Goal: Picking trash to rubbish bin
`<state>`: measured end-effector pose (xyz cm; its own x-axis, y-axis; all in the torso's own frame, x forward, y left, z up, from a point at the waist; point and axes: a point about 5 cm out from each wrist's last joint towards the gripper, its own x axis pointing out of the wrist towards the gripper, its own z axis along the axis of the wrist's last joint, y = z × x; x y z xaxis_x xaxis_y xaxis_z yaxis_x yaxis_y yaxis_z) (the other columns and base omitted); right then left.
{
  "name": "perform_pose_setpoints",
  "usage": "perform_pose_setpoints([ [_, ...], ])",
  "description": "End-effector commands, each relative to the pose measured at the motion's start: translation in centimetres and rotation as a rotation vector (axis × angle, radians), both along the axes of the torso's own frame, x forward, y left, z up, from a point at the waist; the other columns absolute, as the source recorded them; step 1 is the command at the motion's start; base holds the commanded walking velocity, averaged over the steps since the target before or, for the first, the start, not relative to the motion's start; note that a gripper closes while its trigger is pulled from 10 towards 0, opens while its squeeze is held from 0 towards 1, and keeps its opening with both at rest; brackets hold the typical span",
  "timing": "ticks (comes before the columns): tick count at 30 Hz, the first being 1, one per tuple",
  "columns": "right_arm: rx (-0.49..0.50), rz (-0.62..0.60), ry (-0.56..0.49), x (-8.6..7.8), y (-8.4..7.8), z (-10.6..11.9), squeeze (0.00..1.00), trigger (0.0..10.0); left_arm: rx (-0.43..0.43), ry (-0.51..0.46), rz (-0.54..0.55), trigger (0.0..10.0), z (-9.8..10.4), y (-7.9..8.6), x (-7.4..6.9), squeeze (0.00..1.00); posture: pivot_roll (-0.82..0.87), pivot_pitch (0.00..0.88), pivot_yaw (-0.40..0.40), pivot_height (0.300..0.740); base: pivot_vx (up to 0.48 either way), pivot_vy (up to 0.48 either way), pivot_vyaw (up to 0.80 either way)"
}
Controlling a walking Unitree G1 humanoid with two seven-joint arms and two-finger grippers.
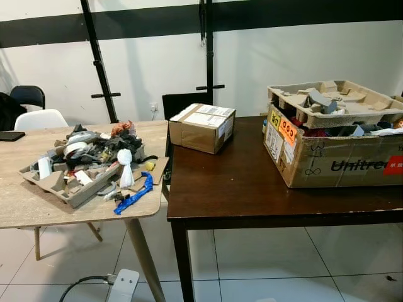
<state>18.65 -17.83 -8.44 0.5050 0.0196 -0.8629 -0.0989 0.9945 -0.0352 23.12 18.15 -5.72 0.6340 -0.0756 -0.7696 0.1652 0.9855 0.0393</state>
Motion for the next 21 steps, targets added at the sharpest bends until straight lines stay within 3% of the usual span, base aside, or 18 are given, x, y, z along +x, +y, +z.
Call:
perform_pose_setpoints([
  [1,0.02,-0.002,-0.008,0.3,0.6,0.1,0.0,10.0,0.027,0.012,0.011,10.0,0.0,1.1,-0.2,0.0,0.02,0.0,0.064,0.74,0.0,0.0,0.0],
  [6,0.025,-0.02,-0.013,0.3,0.8,0.1,0.0,10.0,0.03,0.009,0.027,10.0,-0.3,1.3,-0.7,0.0,0.05,0.0,0.04,0.74,0.0,0.0,0.0],
  [8,0.039,-0.064,-0.023,0.5,0.8,0.2,0.0,10.0,0.039,0.021,0.04,10.0,-0.6,1.9,-1.5,0.0,0.07,0.0,0.034,0.74,0.0,0.0,0.0],
  [12,0.043,-0.034,-0.029,0.8,1.1,0.3,0.0,10.0,0.047,0.041,0.069,10.0,-1.1,2.4,-2.6,0.0,0.08,0.0,0.027,0.74,0.0,0.0,0.0],
  [21,0.023,-0.007,-0.005,0.6,1.0,0.2,0.0,10.0,0.052,0.036,0.077,10.0,-1.1,2.8,-2.7,0.0,0.09,0.0,0.009,0.74,0.0,0.0,0.0],
])
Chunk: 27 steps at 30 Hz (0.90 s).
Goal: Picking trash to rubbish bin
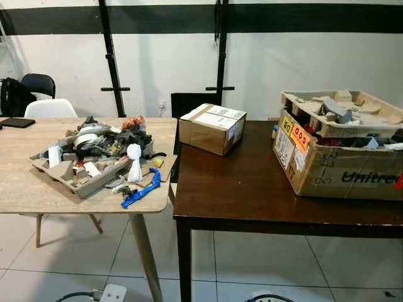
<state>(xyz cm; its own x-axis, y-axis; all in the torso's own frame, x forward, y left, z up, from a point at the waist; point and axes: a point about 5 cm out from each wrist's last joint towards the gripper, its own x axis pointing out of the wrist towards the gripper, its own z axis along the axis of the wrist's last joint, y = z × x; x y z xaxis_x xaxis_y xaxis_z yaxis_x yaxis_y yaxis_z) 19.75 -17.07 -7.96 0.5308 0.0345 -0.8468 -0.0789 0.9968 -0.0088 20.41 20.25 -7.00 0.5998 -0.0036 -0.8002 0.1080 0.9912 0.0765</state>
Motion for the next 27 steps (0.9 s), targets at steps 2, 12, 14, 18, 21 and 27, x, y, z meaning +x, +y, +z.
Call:
perform_pose_setpoints([
  [2,0.001,0.008,0.028,-0.7,0.6,-0.4,0.0,10.0,0.015,-0.008,0.015,10.0,0.1,1.1,-0.2,0.0,0.09,0.0,0.025,0.74,0.0,0.0,0.0],
  [12,0.03,0.035,0.05,-1.7,2.1,-1.0,0.0,10.0,0.006,-0.013,0.036,10.0,0.1,0.9,-0.3,0.0,0.12,0.0,0.002,0.74,0.0,0.0,0.0],
  [14,0.027,0.049,0.057,-1.8,1.9,-1.0,0.0,10.0,0.003,-0.016,0.034,10.0,0.0,0.6,-0.3,0.0,0.14,0.0,-0.013,0.74,0.0,0.0,0.0],
  [18,0.019,0.083,0.07,-2.1,1.8,-1.1,0.0,10.0,0.003,-0.029,0.036,10.0,0.1,0.6,-0.3,0.0,0.18,0.0,-0.051,0.74,0.0,0.0,0.0],
  [21,0.011,0.102,0.076,-2.2,1.6,-1.2,0.0,10.0,0.001,-0.037,0.04,10.0,0.1,0.6,-0.3,0.0,0.19,0.0,-0.054,0.74,0.0,0.0,0.0],
  [27,-0.007,0.081,0.066,-1.9,0.8,-1.0,0.0,10.0,0.009,-0.028,-0.008,10.0,0.0,0.1,-0.3,0.0,0.13,0.0,-0.026,0.74,0.0,0.0,0.0],
])
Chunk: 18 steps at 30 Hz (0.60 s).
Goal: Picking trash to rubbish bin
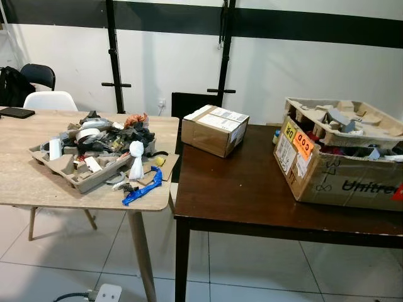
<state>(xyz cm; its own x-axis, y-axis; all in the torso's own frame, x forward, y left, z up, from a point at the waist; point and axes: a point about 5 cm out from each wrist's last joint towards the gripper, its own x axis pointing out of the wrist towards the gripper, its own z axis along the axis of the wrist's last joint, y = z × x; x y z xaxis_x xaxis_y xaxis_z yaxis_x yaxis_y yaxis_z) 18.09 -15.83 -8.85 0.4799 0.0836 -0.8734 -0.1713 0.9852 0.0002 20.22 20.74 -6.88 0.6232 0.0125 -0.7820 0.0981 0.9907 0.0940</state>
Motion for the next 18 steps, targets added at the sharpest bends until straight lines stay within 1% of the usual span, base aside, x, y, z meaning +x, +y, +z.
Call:
perform_pose_setpoints([
  [1,-0.019,-0.028,0.004,-0.1,-0.8,0.0,0.0,10.0,-0.001,0.011,-0.043,10.0,-0.2,-0.7,-0.2,0.0,0.13,0.0,-0.029,0.74,0.0,0.0,0.0],
  [2,-0.014,-0.051,-0.001,0.1,-0.9,0.1,0.0,10.0,-0.001,0.01,-0.073,10.0,-0.2,-1.0,-0.1,0.0,0.1,0.0,-0.023,0.74,0.0,0.0,0.0],
  [3,-0.009,-0.057,-0.009,0.3,-0.7,0.1,0.0,10.0,-0.006,0.005,-0.08,10.0,-0.2,-1.3,0.1,0.0,0.08,0.0,-0.006,0.74,0.0,0.0,0.0],
  [5,-0.014,-0.065,-0.032,0.7,-0.4,0.3,0.0,10.0,-0.023,0.003,-0.065,10.0,-0.1,-1.6,0.2,0.0,0.08,0.0,-0.004,0.74,0.0,0.0,0.0],
  [6,0.012,-0.09,-0.037,0.9,-0.2,0.4,0.0,10.0,-0.027,0.006,-0.075,10.0,-0.1,-1.8,0.3,0.0,0.09,0.0,-0.012,0.74,0.0,0.0,0.0],
  [7,0.012,-0.09,-0.037,0.9,-0.2,0.4,0.0,10.0,-0.027,0.006,-0.075,10.0,-0.1,-1.8,0.3,0.0,0.09,0.0,-0.012,0.74,0.0,0.0,0.0],
  [8,0.033,-0.11,-0.04,1.0,-0.2,0.5,0.0,10.0,-0.028,0.009,-0.085,10.0,-0.2,-1.9,0.3,0.0,0.09,0.0,-0.012,0.74,0.0,0.0,0.0],
  [10,0.022,-0.07,-0.05,1.2,0.0,0.6,0.0,10.0,-0.06,-0.013,-0.095,10.0,0.1,-2.3,0.7,0.0,0.09,0.0,-0.007,0.74,0.0,0.0,0.0],
  [12,0.037,-0.049,-0.043,1.2,0.0,0.6,0.0,10.0,-0.08,-0.012,-0.075,10.0,0.1,-2.5,0.7,0.0,0.09,0.0,-0.007,0.74,0.0,0.0,0.0],
  [14,0.047,-0.049,-0.046,1.4,-0.1,0.7,0.0,10.0,-0.078,-0.005,-0.059,10.0,0.0,-2.5,0.6,0.0,0.09,0.0,-0.012,0.74,0.0,0.0,0.0],
  [18,0.032,-0.038,-0.053,1.6,-0.5,0.8,0.0,10.0,-0.082,0.003,0.001,10.0,-0.2,-2.1,0.3,0.0,0.09,0.0,-0.02,0.74,0.0,0.0,0.0],
])
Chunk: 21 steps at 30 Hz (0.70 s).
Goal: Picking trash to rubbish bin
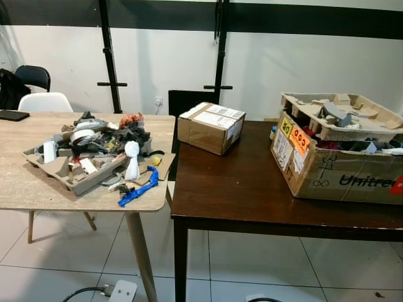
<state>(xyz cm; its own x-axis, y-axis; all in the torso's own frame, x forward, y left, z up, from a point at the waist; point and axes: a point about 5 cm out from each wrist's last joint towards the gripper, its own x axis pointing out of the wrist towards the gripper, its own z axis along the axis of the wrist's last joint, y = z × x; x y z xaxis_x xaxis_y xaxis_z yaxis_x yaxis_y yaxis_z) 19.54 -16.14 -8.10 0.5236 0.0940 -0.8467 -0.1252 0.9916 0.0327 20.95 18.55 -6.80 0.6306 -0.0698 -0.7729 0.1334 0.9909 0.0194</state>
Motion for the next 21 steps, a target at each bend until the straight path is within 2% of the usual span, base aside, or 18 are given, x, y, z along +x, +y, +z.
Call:
perform_pose_setpoints([
  [1,-0.008,0.009,-0.007,0.14,-0.2,0.09,0.0,10.0,-0.006,0.015,0.037,10.0,-0.25,0.1,-0.39,0.0,0.09,0.0,-0.02,0.74,0.0,0.0,0.0],
  [5,-0.034,0.02,-0.001,0.17,-0.65,0.12,0.0,10.0,-0.002,0.012,0.078,10.0,-0.31,0.66,-0.64,0.0,0.1,0.0,-0.04,0.74,0.0,0.0,0.0],
  [11,-0.057,0.047,0.005,0.13,-1.09,0.13,0.0,10.0,-0.018,-0.005,0.086,10.0,-0.16,0.45,-0.37,0.0,0.1,0.0,-0.043,0.74,0.0,0.0,0.0],
  [21,-0.066,0.046,0.019,-0.22,-0.59,-0.11,0.0,10.0,-0.007,0.001,0.066,10.0,-0.11,0.28,-0.19,0.0,0.08,0.0,-0.025,0.74,0.0,0.0,0.0],
])
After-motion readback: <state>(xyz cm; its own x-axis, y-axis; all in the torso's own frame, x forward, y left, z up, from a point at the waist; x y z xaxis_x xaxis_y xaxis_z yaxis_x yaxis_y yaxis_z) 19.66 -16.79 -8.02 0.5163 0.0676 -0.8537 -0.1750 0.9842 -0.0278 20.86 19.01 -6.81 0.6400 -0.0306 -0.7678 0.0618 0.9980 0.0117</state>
